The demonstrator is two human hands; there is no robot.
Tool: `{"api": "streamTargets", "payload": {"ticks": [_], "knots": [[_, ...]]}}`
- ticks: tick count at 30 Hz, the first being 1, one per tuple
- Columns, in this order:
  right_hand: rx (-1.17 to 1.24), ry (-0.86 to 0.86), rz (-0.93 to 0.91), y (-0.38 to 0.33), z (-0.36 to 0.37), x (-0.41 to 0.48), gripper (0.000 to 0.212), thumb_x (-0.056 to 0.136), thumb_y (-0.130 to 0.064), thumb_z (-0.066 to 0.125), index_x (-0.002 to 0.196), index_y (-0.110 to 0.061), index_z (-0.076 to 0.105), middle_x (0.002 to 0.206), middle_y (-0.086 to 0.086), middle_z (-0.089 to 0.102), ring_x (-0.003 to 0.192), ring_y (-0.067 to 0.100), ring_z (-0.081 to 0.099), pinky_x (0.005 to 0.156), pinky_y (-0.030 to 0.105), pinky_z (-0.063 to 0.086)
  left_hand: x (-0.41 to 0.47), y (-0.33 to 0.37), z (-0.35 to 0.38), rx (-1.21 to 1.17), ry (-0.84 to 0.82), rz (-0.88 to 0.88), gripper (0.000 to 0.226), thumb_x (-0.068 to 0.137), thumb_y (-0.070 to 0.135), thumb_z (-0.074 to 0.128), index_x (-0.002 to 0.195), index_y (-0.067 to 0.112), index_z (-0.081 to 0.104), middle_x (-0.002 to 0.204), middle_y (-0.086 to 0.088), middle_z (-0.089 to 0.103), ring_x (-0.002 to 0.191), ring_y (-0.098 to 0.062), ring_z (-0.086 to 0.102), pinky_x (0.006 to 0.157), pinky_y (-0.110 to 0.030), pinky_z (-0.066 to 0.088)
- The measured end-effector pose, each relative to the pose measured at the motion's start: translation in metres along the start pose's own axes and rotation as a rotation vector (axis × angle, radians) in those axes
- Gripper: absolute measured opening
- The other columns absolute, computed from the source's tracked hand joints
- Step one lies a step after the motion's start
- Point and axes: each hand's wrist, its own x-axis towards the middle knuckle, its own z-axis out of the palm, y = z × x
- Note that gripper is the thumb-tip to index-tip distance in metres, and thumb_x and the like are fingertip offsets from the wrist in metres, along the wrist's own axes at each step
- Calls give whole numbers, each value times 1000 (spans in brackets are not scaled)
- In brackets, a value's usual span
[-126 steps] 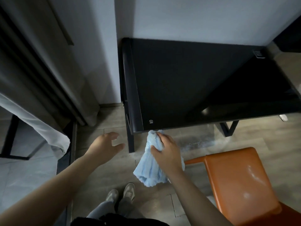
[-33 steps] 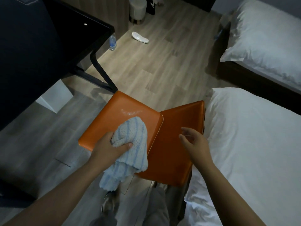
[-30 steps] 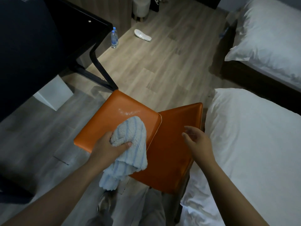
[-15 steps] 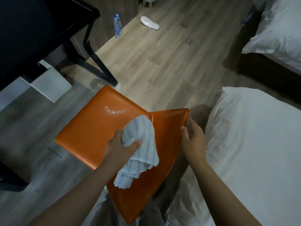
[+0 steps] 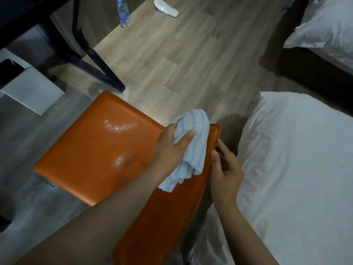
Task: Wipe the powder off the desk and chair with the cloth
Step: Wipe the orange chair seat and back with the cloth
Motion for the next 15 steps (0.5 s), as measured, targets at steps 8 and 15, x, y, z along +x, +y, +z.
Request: {"api": "streamTargets", "payload": {"ticks": [8, 15], "knots": [[78, 5, -16, -2, -2, 1, 33, 98, -28, 52, 130, -28, 59, 114, -8, 67, 105, 11, 65, 83, 20, 54, -8, -4, 19, 111, -140, 28, 55, 89, 52, 53, 139, 29, 42, 125, 7, 45, 114, -4, 50, 104, -34, 43], [184, -18, 41, -4, -3, 3, 32, 99, -12, 46, 129, -16, 59, 114, -1, 67, 106, 14, 63, 85, 28, 55, 4, -9, 30, 108, -85, 49, 61, 85, 36, 68, 137, 23, 40, 130, 0, 46, 121, -14, 47, 104, -41, 43]]}}
